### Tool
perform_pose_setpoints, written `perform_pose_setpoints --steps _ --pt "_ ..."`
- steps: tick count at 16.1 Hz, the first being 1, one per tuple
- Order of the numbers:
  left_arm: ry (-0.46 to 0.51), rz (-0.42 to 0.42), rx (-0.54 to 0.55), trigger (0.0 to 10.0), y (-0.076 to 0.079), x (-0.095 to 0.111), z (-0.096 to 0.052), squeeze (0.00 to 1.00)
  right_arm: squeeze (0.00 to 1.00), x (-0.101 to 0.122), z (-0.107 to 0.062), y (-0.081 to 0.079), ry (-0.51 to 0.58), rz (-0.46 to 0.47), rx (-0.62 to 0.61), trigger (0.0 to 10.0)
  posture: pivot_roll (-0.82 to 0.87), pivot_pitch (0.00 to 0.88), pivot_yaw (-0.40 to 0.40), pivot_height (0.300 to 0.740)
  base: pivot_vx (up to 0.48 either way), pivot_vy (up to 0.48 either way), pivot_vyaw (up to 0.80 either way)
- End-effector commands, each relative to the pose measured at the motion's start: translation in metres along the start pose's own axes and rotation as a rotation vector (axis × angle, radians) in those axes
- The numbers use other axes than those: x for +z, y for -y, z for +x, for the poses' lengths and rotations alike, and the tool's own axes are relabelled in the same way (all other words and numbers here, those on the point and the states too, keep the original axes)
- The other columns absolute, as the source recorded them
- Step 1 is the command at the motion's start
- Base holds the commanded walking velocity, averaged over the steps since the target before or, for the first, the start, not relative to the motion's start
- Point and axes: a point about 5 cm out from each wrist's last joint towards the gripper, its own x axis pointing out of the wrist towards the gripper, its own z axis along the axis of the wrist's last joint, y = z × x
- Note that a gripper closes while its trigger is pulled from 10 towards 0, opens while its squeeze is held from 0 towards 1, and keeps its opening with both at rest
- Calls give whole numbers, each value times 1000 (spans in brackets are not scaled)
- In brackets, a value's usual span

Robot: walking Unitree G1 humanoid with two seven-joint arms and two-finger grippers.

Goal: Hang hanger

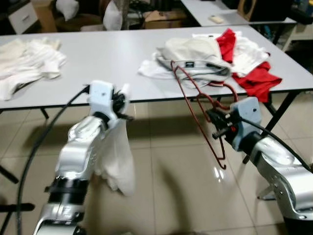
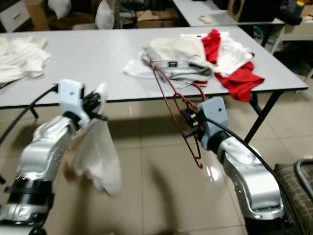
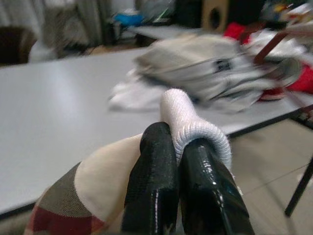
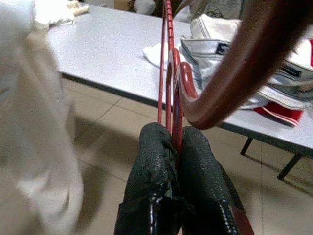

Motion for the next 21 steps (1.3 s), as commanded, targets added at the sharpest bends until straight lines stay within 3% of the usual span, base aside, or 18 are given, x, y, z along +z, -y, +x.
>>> perform_pose_setpoints --steps 1,5,9,21 --pt "35 27 -1 10000 -3 12 5 0 0 4 -4 4 9 -37 31 10000 -134 0 22 740 337 0 0" --pt "63 51 -24 10000 -5 25 11 0 0 7 -11 8 -8 -98 102 10000 -133 0 24 740 339 0 0" --pt "92 52 -55 10000 -3 36 19 0 0 12 -21 0 -43 -154 261 10000 -140 0 29 740 343 0 0" --pt "107 54 -55 10000 -4 39 26 0 0 16 -36 -3 -80 -217 381 10000 -149 0 36 740 352 0 0"
